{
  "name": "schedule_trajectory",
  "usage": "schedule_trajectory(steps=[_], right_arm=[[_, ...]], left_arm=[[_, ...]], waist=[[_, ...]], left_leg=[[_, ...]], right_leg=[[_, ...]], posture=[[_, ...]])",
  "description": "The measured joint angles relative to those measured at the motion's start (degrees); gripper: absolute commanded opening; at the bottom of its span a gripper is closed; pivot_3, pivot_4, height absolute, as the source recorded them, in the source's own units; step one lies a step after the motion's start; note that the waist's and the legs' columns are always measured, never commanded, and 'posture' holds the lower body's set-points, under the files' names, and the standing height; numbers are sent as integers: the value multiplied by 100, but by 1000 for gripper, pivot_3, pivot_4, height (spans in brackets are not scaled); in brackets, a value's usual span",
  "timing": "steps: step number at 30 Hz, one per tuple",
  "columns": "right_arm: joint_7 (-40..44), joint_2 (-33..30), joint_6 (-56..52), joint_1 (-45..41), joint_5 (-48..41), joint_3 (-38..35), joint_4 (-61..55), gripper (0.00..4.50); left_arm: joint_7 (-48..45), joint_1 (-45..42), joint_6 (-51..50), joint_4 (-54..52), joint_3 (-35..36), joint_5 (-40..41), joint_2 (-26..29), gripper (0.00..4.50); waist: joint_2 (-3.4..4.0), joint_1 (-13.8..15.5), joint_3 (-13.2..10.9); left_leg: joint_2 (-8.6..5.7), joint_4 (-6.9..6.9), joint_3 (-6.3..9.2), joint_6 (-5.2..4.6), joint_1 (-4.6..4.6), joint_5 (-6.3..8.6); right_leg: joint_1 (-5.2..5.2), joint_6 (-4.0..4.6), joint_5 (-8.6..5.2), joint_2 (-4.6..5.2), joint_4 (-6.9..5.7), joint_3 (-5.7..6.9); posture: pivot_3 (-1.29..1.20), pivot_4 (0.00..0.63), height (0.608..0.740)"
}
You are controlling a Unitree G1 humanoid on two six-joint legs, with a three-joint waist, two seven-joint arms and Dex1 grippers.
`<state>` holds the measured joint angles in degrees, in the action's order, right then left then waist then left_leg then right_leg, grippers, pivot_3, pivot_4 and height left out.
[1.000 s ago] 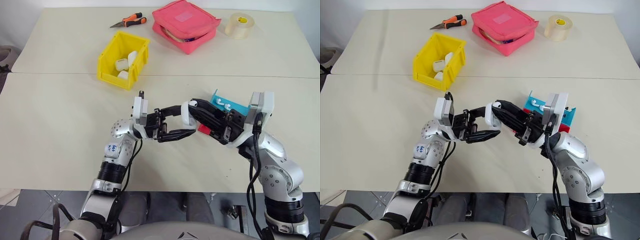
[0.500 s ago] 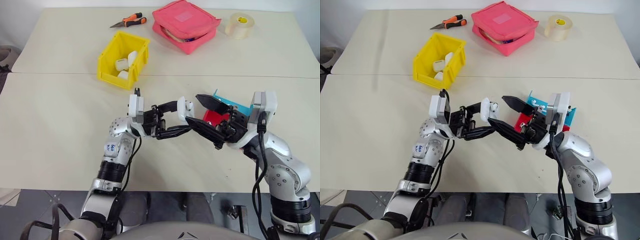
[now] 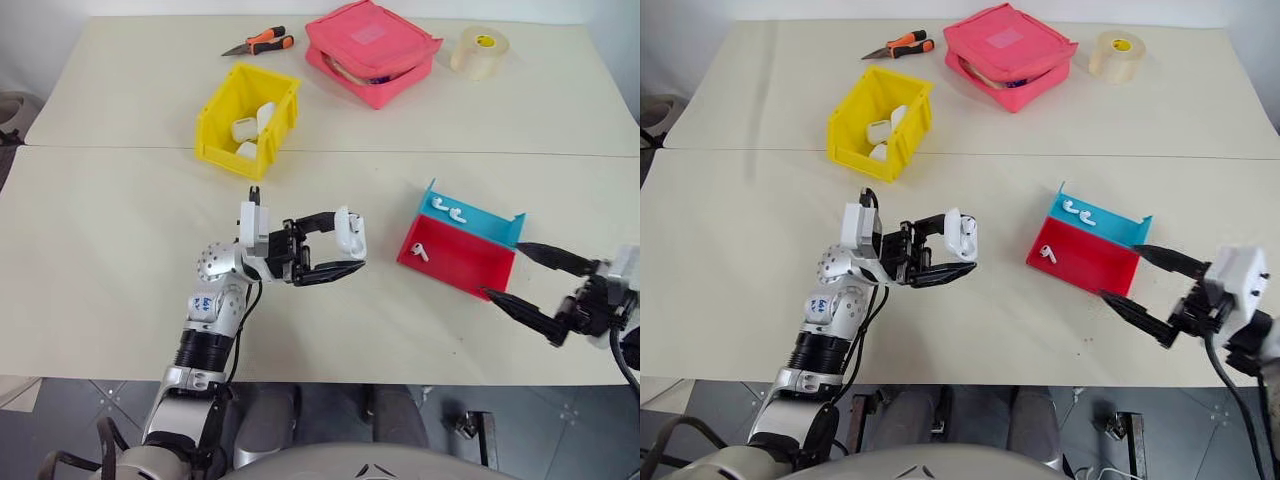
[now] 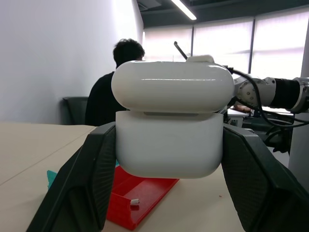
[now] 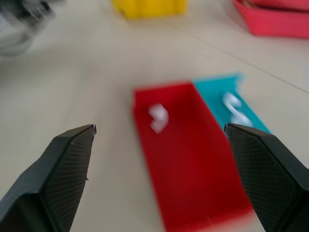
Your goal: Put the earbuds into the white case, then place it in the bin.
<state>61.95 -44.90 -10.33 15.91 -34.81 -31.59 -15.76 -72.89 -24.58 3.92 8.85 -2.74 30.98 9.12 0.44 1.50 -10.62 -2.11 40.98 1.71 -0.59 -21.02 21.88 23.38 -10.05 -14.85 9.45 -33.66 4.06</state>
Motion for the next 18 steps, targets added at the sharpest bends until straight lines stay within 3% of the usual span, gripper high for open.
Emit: schedule_trajectory(steps=[4, 8, 13, 18], right_arm=[[42, -33, 192, -265, 218, -3, 442, 4462], [75, -494, -177, -875, 264, 291, 587, 4462], [-272, -1468, -1911, -2365, 288, 1325, 638, 4462], [-428, -1851, -3256, -4106, 876, 2861, 1105, 4462]], left_arm=[[43, 75, -1, -138, -8, 0, 18, 2810], [102, 86, 3, -174, -5, 2, 20, 2810], [128, 99, 55, -186, -43, 3, -24, 2810], [-3, 110, 133, -164, -164, 6, -143, 2810]], waist=[[1, -8, 0], [8, -14, 3], [14, -14, 4], [15, 2, 4]], left_leg=[[2, 0, 0, 1, 1, 0], [2, 1, -5, 1, 2, 0], [4, 4, -1, 1, -4, 0], [-1, 7, 9, 1, -17, 0]], right_leg=[[1, 0, 0, 0, 0, -1], [1, -1, 0, 0, 1, -7], [5, 1, 1, 1, 4, -6], [9, 2, 4, 4, 12, 1]], posture=[[0, 150, 740], [0, 150, 740], [0, 150, 740], [0, 150, 740]])
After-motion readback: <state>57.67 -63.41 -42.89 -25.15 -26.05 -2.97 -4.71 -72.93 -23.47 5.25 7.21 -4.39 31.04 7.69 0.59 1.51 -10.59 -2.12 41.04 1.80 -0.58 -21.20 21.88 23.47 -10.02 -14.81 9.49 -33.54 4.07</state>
